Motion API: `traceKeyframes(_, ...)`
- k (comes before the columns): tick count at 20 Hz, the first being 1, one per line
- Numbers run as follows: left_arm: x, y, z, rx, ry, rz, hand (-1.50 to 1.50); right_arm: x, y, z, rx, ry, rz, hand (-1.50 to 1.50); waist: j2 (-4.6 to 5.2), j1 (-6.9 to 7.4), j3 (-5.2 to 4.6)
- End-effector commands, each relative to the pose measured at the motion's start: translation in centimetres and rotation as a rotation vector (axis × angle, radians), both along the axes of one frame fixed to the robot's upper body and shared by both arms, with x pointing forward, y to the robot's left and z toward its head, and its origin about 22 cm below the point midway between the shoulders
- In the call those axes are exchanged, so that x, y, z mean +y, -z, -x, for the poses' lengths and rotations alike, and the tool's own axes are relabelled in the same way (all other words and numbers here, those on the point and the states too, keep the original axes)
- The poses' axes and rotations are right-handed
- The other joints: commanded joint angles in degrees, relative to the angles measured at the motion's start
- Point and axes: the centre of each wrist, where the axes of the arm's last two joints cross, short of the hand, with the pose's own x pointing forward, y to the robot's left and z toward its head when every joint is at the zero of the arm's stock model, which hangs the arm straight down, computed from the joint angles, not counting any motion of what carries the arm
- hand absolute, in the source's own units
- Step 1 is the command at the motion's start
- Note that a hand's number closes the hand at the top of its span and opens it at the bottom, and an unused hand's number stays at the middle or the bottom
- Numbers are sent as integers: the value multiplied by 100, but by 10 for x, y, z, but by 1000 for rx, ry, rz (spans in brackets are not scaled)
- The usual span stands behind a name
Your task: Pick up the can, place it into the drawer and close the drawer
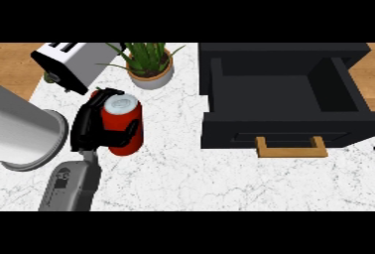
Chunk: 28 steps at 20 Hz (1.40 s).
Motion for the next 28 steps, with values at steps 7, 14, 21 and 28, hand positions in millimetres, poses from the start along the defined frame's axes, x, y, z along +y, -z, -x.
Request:
traceKeyframes(7, -82, -85, -27, -46, 81, -35, 150, -10, -7, -5, -17, 2, 5, -150, 6, -21, 0)
traceKeyframes(14, -139, -136, -40, -72, 136, -83, 150, 10, 0, 0, -13, 8, 4, -150, 7, -63, 1)
traceKeyframes(21, -185, -179, -66, -123, 133, -98, 150, -5, -2, 0, -31, 4, 0, -150, 25, -134, 2)
traceKeyframes(28, -211, -220, -84, -99, 129, -90, 150, -5, 6, -8, -4, -8, 26, -150, 33, -144, 3)
